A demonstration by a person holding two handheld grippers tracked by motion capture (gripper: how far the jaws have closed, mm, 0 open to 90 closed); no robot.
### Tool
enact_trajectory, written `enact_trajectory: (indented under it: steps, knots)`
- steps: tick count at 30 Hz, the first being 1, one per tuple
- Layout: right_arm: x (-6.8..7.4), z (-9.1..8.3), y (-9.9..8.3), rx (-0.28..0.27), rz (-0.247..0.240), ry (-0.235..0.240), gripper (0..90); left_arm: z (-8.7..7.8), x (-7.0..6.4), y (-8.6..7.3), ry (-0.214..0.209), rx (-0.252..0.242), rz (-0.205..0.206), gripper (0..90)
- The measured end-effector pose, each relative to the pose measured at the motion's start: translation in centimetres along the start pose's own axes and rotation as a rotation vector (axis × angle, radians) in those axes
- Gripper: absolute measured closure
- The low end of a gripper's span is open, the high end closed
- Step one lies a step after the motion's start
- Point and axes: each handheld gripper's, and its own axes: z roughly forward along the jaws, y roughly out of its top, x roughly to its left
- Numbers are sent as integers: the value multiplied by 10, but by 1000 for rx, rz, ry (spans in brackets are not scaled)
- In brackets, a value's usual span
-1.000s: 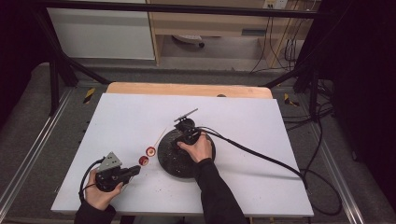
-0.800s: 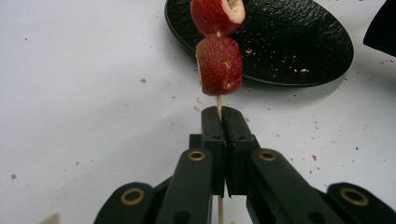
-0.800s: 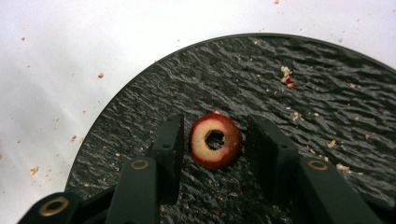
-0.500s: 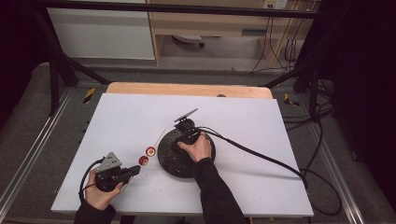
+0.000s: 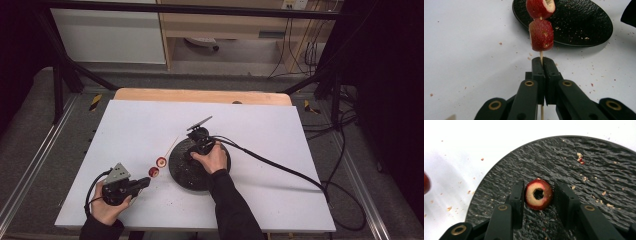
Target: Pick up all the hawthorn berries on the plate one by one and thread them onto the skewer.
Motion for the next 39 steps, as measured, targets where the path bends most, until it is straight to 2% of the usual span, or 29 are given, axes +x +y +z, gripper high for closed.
enact_trajectory:
  steps: [8,10,19,26,32,39]
  knots:
    - [3,-20,-2,-34,-9,-5,626,1,-2,0,-1,2,7,882]
    - [3,-25,-4,-47,2,5,626,1,-3,0,-2,2,8,882]
    - [-5,-44,-21,-109,14,22,626,3,-6,1,-5,8,17,882]
    - [-13,-56,-39,-186,26,43,626,3,-7,1,-6,7,21,882]
    - [-23,-65,-60,-273,60,63,626,4,-9,1,-6,7,24,881]
    - [-32,-71,-85,-409,92,88,626,8,-16,3,-7,5,31,882]
